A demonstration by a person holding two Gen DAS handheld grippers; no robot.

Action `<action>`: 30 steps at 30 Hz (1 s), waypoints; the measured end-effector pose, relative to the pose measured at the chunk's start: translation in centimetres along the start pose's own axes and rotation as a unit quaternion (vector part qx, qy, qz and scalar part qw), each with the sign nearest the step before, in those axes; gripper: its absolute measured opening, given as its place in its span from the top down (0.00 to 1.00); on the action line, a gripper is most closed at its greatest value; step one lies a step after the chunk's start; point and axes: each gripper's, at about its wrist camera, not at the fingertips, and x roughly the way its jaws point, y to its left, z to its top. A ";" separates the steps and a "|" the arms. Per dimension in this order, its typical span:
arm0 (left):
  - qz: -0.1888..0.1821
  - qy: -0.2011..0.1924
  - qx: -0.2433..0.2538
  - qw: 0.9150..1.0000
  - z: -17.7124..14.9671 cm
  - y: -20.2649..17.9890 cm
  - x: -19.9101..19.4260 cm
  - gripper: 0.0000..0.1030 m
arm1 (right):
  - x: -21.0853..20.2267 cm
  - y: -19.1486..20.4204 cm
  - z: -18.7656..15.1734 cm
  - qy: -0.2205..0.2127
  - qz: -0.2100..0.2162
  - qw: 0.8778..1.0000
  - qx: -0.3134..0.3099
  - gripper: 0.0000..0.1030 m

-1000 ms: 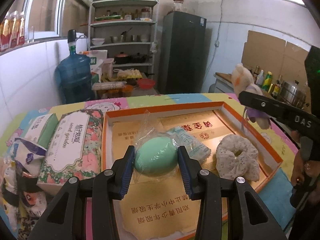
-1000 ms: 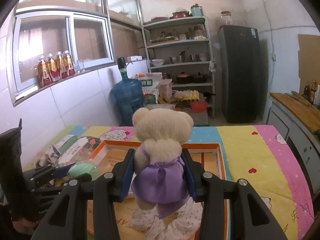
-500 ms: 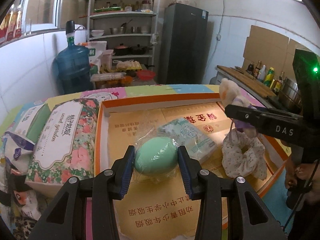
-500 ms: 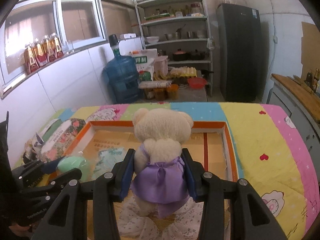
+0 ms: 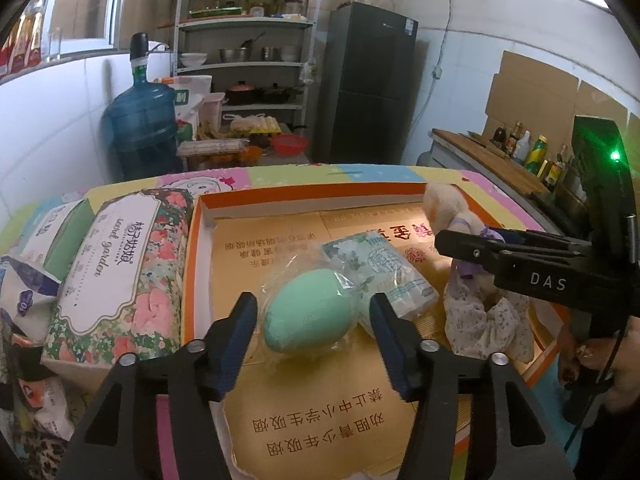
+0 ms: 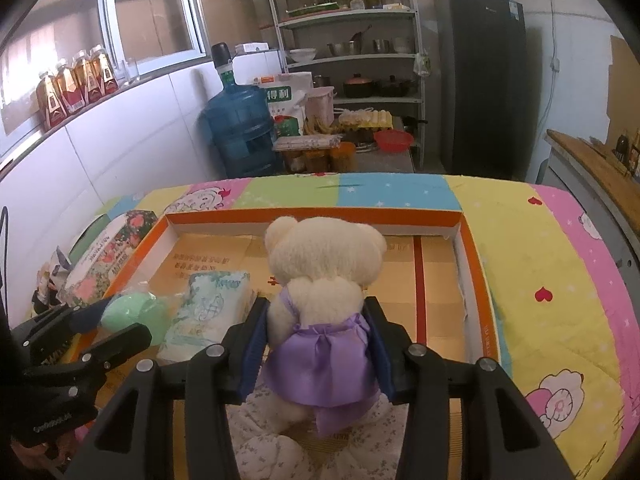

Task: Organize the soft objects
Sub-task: 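Open both grippers to release the sponge and teddy bear into the box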

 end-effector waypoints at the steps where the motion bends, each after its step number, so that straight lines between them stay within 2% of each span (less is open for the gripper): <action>1: 0.001 -0.002 -0.001 1.000 0.0 0.1 -0.1 0.39 | 0.0 0.0 0.1 0.001 0.001 1.000 0.001 0.51; 5: 0.000 -0.007 -0.006 1.000 0.1 0.3 -0.3 0.31 | 0.1 -0.1 0.0 0.003 0.005 1.000 0.003 0.48; 8: 0.003 -0.018 -0.001 1.000 0.1 0.1 -0.8 0.29 | 0.0 -0.2 0.0 0.002 0.004 1.000 0.005 0.47; 12: 0.002 -0.035 0.007 0.999 0.1 -0.1 -1.9 0.28 | -0.4 -0.4 0.0 -0.002 0.003 1.000 0.012 0.40; 21: -0.004 -0.052 0.015 0.999 -0.2 -0.1 -4.3 0.28 | -2.9 0.1 -0.1 -0.025 -0.002 0.999 0.022 0.40; 30: -0.006 -0.067 0.015 0.998 -0.8 0.3 -7.0 0.28 | -5.7 2.3 -1.0 -0.042 -0.012 0.999 0.020 0.40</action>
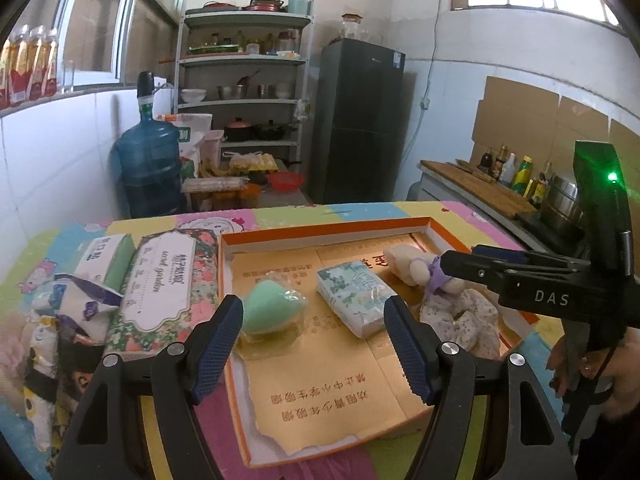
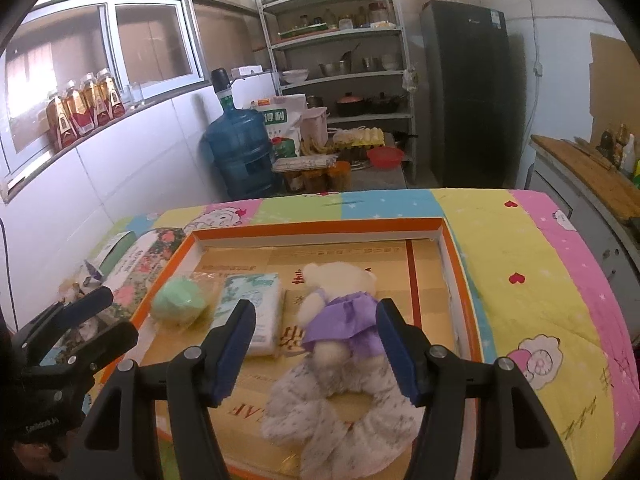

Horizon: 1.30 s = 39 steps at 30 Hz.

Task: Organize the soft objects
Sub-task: 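Open both grippers to release the sponge and teddy bear into the box, then move both tools back toward the remaining pile of soft items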

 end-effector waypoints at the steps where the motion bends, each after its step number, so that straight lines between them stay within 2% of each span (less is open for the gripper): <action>1: 0.001 -0.001 0.001 1.000 -0.1 0.0 -0.2 0.28 | -0.3 0.1 -0.1 -0.001 0.000 1.000 0.000 0.40; 21: 0.013 -0.025 -0.018 0.999 -1.1 3.9 -6.1 0.28 | -4.5 6.5 -1.2 -0.021 0.004 1.000 -0.018 0.40; 39: 0.055 -0.043 -0.045 0.997 -2.9 9.7 -11.0 0.28 | -5.7 13.8 -2.2 -0.025 0.034 0.998 -0.047 0.40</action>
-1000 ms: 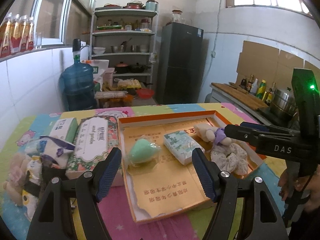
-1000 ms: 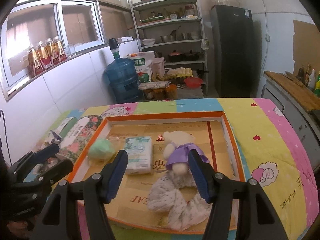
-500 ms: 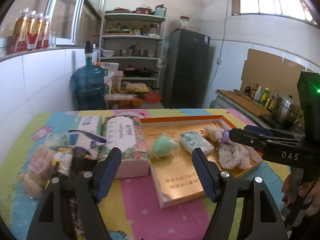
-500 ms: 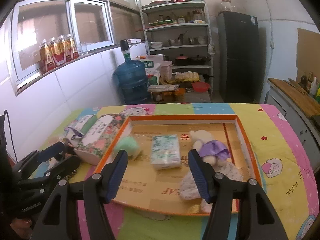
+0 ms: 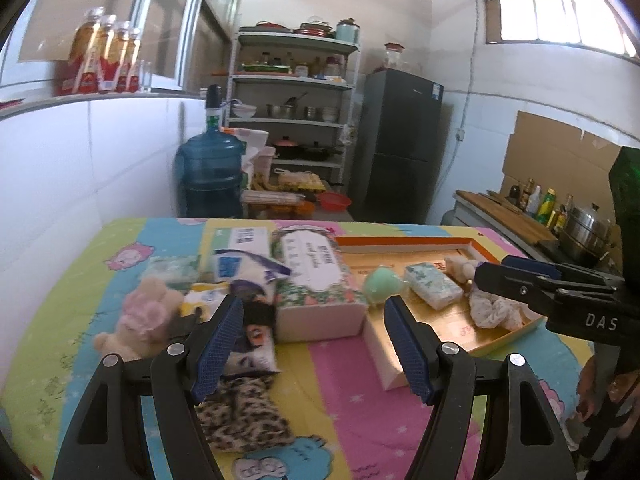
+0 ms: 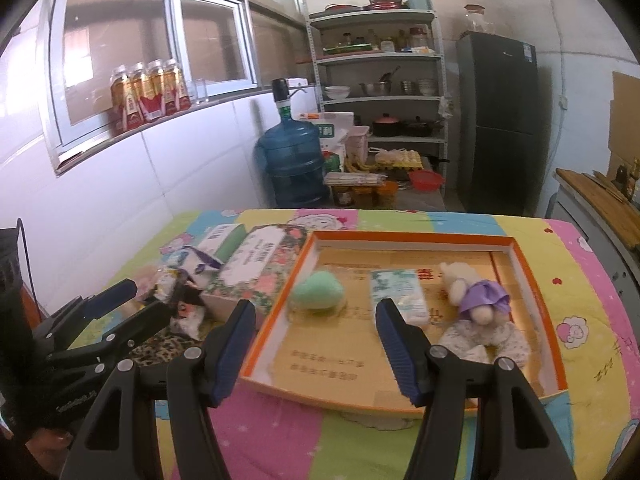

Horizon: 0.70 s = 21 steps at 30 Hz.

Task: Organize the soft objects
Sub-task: 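Move both tools back toward the remaining pile of soft items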

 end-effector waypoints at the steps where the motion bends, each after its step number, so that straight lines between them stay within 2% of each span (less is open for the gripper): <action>1: 0.003 -0.001 -0.002 1.000 -0.1 0.5 -0.2 0.28 | 0.0 0.5 0.0 0.000 0.003 1.000 -0.002 0.40; 21: 0.073 -0.016 -0.048 0.996 -2.3 10.4 -3.2 0.28 | 2.4 7.0 -1.7 0.012 0.048 0.999 -0.017 0.40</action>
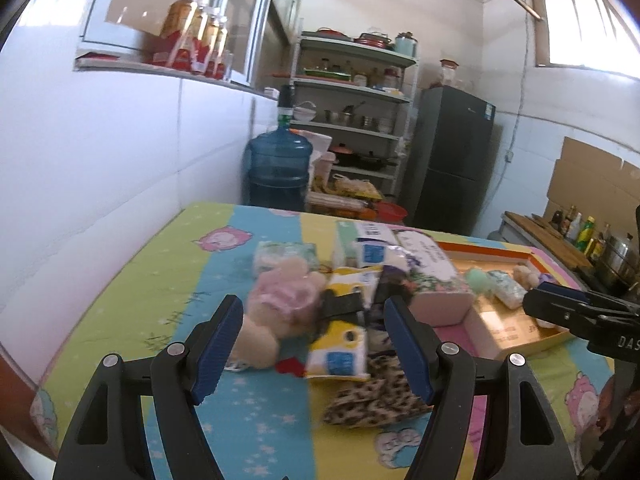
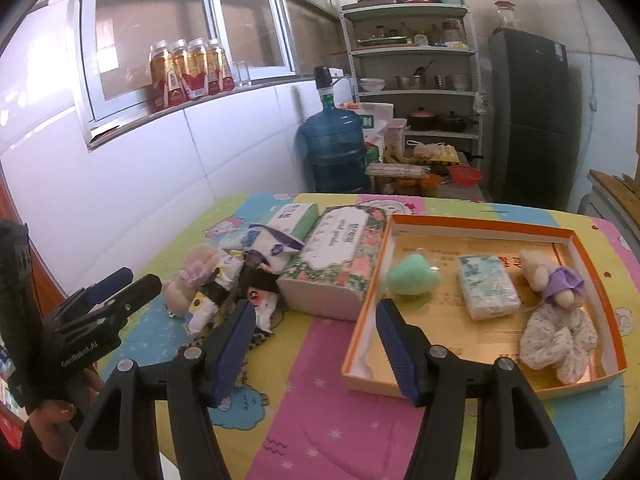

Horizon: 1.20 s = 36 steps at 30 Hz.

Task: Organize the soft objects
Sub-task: 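Move both tools back toward the remaining pile of soft items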

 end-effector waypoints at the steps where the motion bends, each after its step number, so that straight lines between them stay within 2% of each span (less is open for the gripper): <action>1: 0.001 -0.001 -0.001 1.000 -0.1 0.4 -0.1 0.28 | 0.2 0.3 -0.1 0.001 0.001 1.000 -0.002 0.40; 8: -0.009 0.001 -0.002 1.000 -1.2 2.0 -0.3 0.28 | 2.0 2.7 -1.0 0.011 0.021 1.000 -0.014 0.40; 14: -0.055 0.018 0.021 0.998 -1.3 1.0 0.9 0.28 | 4.2 4.5 -2.1 0.034 0.033 0.999 -0.028 0.40; 20: -0.086 0.049 0.043 0.994 -1.1 -1.3 3.9 0.27 | 4.4 4.1 -2.6 0.031 0.023 0.999 -0.022 0.40; 26: -0.080 0.079 0.036 0.993 -1.2 -1.8 7.0 0.28 | 4.3 2.7 -2.6 0.025 0.015 1.000 -0.012 0.40; 29: -0.079 0.091 0.033 0.992 -1.4 -1.9 7.9 0.37 | 4.6 2.3 -2.6 0.027 0.019 0.999 -0.006 0.40; 31: -0.075 0.097 0.030 0.992 -1.5 -1.8 8.5 0.48 | 5.0 2.1 -2.7 0.031 0.024 0.999 -0.002 0.40; 32: -0.075 0.100 0.027 0.992 -1.6 -1.7 8.6 0.57 | 5.1 2.1 -2.7 0.032 0.026 0.999 -0.001 0.40; 36: -0.080 0.096 0.020 0.992 -1.8 -1.3 8.8 0.58 | 5.6 2.2 -2.8 0.038 0.036 0.999 -0.003 0.40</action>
